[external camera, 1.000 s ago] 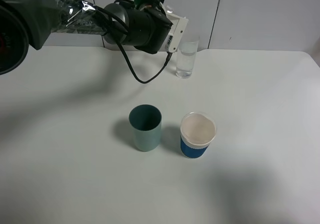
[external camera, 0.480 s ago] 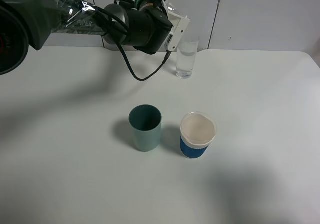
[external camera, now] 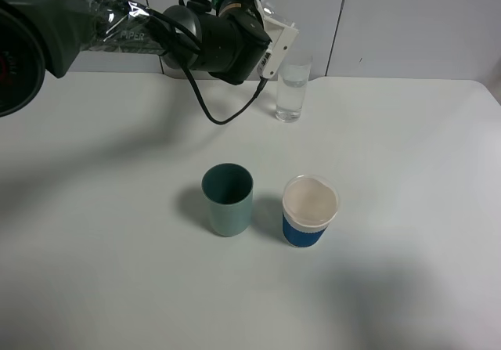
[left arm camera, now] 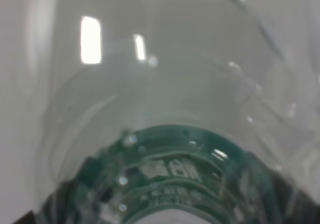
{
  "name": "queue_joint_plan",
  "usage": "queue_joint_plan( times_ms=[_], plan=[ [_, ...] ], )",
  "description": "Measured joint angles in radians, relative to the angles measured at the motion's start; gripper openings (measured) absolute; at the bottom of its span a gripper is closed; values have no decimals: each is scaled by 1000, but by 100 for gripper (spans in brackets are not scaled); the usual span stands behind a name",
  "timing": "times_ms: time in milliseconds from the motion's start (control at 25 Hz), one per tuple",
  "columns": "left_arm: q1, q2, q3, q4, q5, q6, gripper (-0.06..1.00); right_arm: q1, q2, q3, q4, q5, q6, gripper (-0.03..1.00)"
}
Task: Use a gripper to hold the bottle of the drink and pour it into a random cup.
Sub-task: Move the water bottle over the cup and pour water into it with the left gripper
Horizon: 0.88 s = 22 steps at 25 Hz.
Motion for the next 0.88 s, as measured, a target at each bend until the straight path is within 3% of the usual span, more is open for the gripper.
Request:
queue_joint_plan(
  times_ms=[560,880],
  plan=[
    [0,0,0,79,-25,0,55,0,0,0,0,0,-2,74],
    [-1,0,0,43,-25,-9,55,0,0,0,0,0,-2,74]
  ],
)
